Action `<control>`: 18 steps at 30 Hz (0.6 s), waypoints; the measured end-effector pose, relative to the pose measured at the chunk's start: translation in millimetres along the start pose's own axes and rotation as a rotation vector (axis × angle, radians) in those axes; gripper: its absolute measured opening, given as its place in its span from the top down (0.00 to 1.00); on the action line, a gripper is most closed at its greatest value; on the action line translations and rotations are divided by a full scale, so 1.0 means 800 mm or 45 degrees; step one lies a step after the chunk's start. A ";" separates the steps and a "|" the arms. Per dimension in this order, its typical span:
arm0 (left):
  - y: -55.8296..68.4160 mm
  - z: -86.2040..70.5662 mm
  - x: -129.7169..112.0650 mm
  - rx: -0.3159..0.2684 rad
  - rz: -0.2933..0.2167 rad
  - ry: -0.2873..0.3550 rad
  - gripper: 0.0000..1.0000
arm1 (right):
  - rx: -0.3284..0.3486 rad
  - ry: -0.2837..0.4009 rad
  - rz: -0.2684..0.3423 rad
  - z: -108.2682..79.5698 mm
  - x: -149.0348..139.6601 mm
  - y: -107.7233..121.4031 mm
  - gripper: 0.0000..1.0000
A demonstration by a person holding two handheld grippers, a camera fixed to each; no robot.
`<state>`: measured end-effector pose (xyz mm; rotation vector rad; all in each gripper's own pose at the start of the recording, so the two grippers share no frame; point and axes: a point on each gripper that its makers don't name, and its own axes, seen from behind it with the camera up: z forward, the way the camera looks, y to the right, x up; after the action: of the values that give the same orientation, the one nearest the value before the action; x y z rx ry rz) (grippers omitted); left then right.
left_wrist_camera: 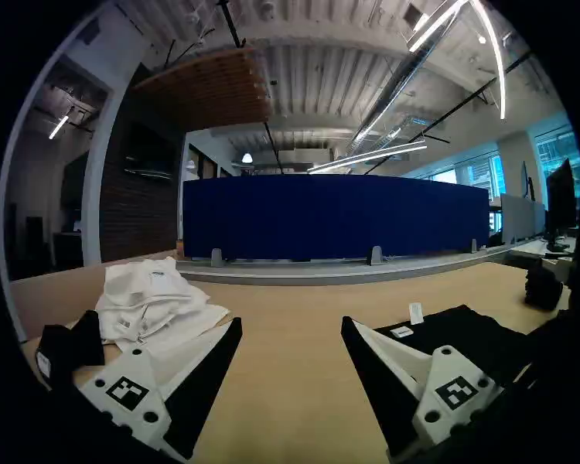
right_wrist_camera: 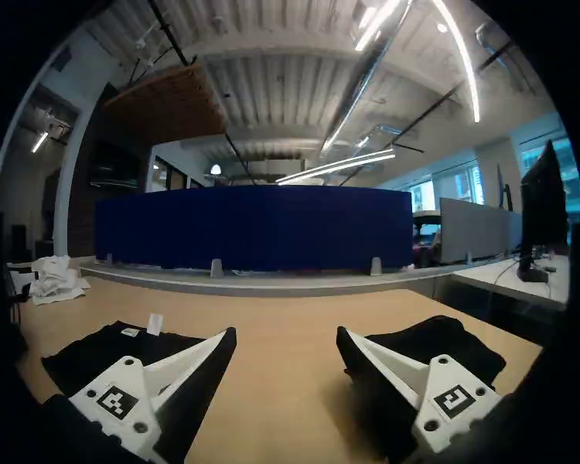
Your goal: Fold towel
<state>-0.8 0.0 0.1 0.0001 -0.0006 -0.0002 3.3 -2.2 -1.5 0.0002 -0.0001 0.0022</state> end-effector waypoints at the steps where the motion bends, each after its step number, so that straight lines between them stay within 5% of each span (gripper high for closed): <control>1: 0.000 0.001 -0.005 0.001 -0.001 -0.004 0.05 | -0.002 0.003 0.004 0.000 0.003 0.001 0.00; 8: -0.003 0.002 -0.002 0.007 -0.024 -0.016 0.05 | -0.013 0.022 0.007 0.000 0.037 0.005 0.00; 18: -0.001 -0.008 0.088 0.003 -0.028 -0.032 0.05 | -0.003 -0.030 -0.036 -0.001 0.119 -0.003 0.00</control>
<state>69.4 -0.6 -6.4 0.0021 -0.0259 -0.0221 98.3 -4.5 -2.6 -0.0018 -0.0234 -0.0257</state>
